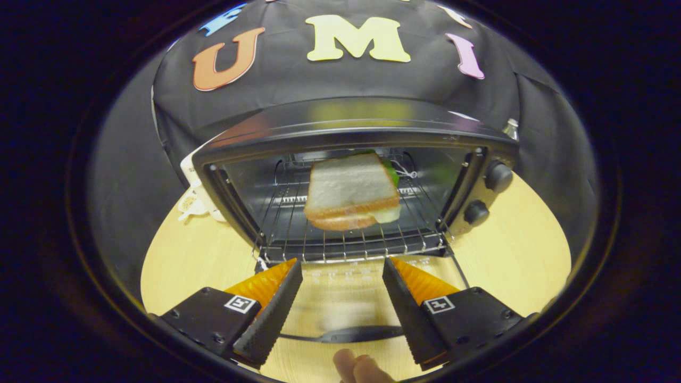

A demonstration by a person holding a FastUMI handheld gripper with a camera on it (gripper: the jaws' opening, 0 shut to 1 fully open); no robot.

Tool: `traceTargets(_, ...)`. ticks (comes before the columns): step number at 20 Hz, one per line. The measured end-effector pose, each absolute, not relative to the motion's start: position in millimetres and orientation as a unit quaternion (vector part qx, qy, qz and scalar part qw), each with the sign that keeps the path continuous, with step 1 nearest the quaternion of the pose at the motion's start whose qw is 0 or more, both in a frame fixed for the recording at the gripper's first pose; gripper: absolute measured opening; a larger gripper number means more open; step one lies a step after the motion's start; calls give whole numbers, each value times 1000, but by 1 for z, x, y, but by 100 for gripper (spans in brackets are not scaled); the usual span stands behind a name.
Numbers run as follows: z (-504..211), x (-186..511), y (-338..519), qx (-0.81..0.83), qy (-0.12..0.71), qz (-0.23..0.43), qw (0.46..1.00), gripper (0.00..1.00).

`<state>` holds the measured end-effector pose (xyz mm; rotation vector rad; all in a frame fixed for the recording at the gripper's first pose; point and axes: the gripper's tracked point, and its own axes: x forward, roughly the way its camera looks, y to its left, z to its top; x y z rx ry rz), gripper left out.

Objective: Open the toaster oven, put the food inside, and close the toaster oven door.

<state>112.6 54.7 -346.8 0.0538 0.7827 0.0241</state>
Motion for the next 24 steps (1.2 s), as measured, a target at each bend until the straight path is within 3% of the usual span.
traceTargets(12, -368, 12, 47, 13, 415, 10, 910, 98)
traceTargets(24, -400, 21, 51, 60, 430, 5, 901, 96)
